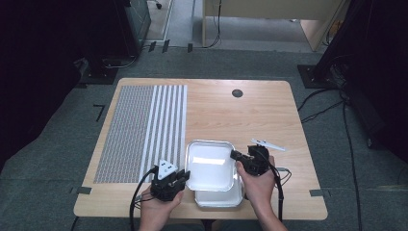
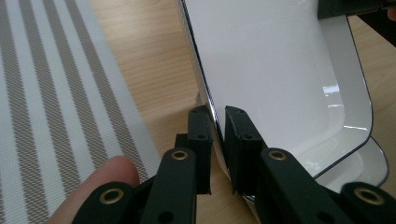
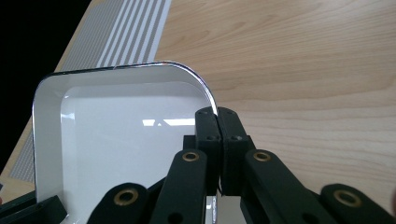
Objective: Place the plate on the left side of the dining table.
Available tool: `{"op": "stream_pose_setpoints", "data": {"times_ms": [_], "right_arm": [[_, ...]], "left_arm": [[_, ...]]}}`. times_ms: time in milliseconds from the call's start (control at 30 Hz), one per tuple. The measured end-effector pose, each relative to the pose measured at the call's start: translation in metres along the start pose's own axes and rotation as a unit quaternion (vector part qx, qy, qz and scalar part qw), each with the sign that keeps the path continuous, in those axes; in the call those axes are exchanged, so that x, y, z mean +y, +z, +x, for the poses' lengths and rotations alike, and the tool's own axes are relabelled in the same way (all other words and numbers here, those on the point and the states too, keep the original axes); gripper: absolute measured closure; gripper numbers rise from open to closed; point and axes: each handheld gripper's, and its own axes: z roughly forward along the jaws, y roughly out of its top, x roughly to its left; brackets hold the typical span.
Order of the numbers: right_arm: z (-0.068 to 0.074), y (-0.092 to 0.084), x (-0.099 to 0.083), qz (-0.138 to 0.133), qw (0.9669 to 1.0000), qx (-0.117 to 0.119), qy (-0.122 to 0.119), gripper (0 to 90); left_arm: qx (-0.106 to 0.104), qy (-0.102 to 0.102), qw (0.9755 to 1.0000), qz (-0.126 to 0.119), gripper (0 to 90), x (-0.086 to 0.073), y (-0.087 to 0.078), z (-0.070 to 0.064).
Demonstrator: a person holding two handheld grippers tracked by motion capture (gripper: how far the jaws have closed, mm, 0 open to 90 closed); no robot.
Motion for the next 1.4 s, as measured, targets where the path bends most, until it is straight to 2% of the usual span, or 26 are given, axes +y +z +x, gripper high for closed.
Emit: {"op": "stream_pose_setpoints", "data": {"times_ms": [200,367,567,633,667,933,1167,1333,1400], "right_arm": [[0.014,0.016,0.010,0.009,0.9999,0.009,0.004,89.9],[0.029,0.030,0.019,0.013,0.9997,0.017,0.007,89.9],[0.053,0.051,0.033,0.016,0.9996,0.021,0.005,89.9],[0.063,0.063,0.040,0.023,0.9994,0.026,0.007,90.0],[0.063,0.063,0.040,0.023,0.9994,0.026,0.007,90.0],[0.094,0.097,0.054,0.042,0.9986,0.031,0.006,90.0],[0.110,0.119,0.059,0.053,0.9980,0.033,0.004,90.0],[0.119,0.133,0.064,0.056,0.9977,0.036,0.005,90.0],[0.123,0.140,0.066,0.057,0.9977,0.038,0.008,90.0]], "left_arm": [[0.009,-0.008,0.9999,-0.001,82.4,0.010,-0.007,0.022],[0.010,-0.025,0.9995,-0.017,83.0,0.017,-0.014,0.044],[0.033,-0.034,0.9985,-0.029,84.1,0.026,-0.022,0.068],[0.037,-0.043,0.9979,-0.033,84.6,0.032,-0.026,0.082],[0.037,-0.043,0.9979,-0.033,84.7,0.032,-0.026,0.082],[0.057,-0.067,0.9954,-0.039,86.2,0.038,-0.029,0.120],[0.067,-0.084,0.9935,-0.038,87.5,0.040,-0.029,0.145],[0.073,-0.079,0.9936,-0.034,87.6,0.046,-0.030,0.160],[0.073,-0.084,0.9932,-0.034,87.7,0.048,-0.030,0.167]]}}
